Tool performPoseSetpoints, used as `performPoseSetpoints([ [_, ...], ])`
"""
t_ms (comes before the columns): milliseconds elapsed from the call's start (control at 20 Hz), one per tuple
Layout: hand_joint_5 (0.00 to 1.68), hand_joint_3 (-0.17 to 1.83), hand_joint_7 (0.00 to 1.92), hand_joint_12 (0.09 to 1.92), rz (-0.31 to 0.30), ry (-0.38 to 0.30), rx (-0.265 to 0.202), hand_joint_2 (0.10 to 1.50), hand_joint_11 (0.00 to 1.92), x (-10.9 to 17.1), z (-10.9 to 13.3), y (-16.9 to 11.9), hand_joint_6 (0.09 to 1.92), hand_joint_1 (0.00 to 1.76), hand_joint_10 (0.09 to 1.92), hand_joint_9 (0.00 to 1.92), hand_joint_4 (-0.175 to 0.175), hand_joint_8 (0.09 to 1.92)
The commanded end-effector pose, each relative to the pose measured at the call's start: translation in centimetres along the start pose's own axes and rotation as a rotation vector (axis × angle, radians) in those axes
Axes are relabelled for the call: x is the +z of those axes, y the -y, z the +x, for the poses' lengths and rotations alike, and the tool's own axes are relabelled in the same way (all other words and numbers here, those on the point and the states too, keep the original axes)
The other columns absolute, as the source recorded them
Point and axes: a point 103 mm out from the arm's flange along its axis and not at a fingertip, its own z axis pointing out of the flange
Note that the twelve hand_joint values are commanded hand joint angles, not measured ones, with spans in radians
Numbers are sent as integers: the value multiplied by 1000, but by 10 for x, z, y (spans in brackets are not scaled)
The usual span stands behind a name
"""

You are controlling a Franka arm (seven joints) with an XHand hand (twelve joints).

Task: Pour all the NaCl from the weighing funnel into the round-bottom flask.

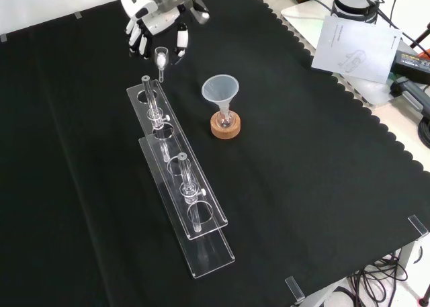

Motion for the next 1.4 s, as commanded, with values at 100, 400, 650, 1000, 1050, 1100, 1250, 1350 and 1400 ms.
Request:
performPoseSetpoints([
  [100, 1191, 709, 532, 1207, -6, 30, 23, 665, 581, -20, 12, 37, 841, 1102, 481, 774, 175, 653],
  [400, 1189, 708, 530, 1205, -30, 35, 44, 666, 582, -39, 21, 66, 844, 1102, 480, 773, 175, 654],
  [650, 1188, 708, 530, 1204, -36, 46, 47, 667, 584, -49, 37, 86, 846, 1102, 481, 774, 175, 655],
  [1000, 1186, 708, 530, 1195, -24, 75, 44, 668, 595, -62, 62, 108, 848, 1101, 481, 780, 175, 658],
  [1050, 1186, 708, 530, 1194, -20, 81, 44, 668, 596, -63, 66, 111, 849, 1101, 481, 781, 175, 659],
  [1100, 1186, 707, 531, 1193, -19, 86, 45, 668, 598, -64, 69, 114, 849, 1102, 481, 781, 175, 659],
  [1250, 1186, 708, 532, 1189, -10, 89, 45, 668, 601, -64, 76, 122, 850, 1102, 480, 782, 175, 661],
  [1350, 1186, 708, 532, 1186, -3, 96, 45, 668, 604, -63, 80, 127, 850, 1102, 480, 783, 175, 661],
  [1400, 1186, 708, 532, 1185, -1, 99, 46, 668, 606, -62, 81, 129, 850, 1102, 480, 784, 175, 662],
])
